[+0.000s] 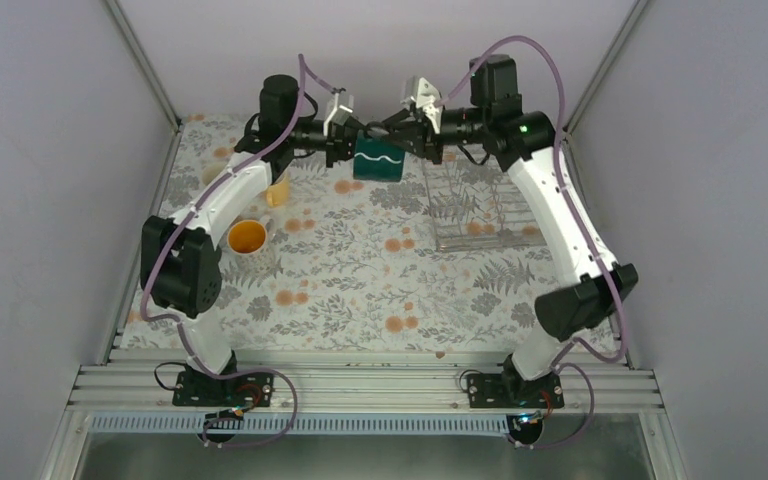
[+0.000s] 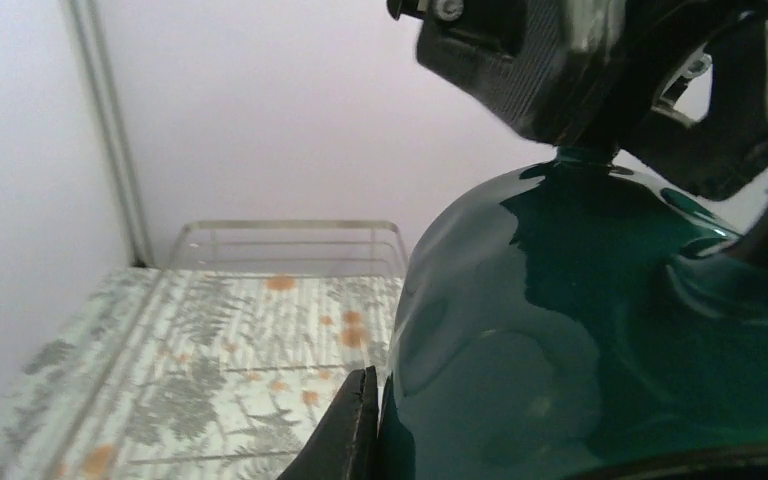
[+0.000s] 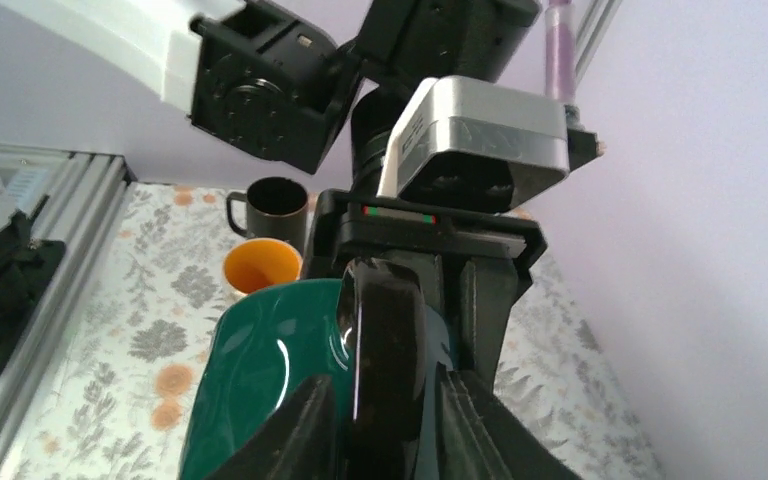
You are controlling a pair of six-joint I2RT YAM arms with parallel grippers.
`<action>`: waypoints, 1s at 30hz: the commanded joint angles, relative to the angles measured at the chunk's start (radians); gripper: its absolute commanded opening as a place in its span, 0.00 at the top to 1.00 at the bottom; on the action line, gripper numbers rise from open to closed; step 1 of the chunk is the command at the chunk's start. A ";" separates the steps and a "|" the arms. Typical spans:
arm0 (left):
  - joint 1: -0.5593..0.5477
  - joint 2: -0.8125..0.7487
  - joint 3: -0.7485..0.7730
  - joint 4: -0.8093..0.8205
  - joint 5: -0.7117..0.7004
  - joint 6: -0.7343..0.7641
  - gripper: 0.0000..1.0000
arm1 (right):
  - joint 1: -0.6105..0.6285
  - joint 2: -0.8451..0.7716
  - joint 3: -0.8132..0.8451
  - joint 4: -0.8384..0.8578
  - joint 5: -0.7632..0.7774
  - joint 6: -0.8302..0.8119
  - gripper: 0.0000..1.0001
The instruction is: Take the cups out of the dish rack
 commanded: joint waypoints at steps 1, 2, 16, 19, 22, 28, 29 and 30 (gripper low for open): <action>-0.012 -0.095 0.038 -0.274 0.139 0.180 0.98 | 0.003 -0.108 -0.176 0.156 0.117 -0.052 0.55; -0.012 -0.105 0.031 -0.277 0.137 0.184 0.98 | 0.003 -0.113 -0.200 0.176 0.140 -0.040 0.33; 0.062 -0.027 0.337 -0.953 -0.018 0.621 0.98 | -0.101 -0.168 -0.312 0.145 0.333 -0.071 0.00; 0.078 0.013 0.421 -1.061 -0.132 0.700 0.98 | -0.112 -0.225 -0.346 0.068 0.272 -0.124 0.00; 0.074 0.052 0.501 -1.171 -0.325 0.798 0.98 | -0.112 -0.281 -0.361 -0.019 0.253 -0.161 0.00; 0.056 0.155 0.658 -1.406 -0.729 1.000 0.98 | -0.112 -0.434 -0.455 -0.129 0.339 -0.237 0.00; 0.056 0.171 0.679 -1.426 -0.803 1.025 0.97 | -0.111 -0.461 -0.485 -0.128 0.357 -0.252 0.00; 0.053 0.186 0.695 -1.442 -0.876 1.044 0.98 | -0.112 -0.488 -0.519 -0.127 0.374 -0.262 0.00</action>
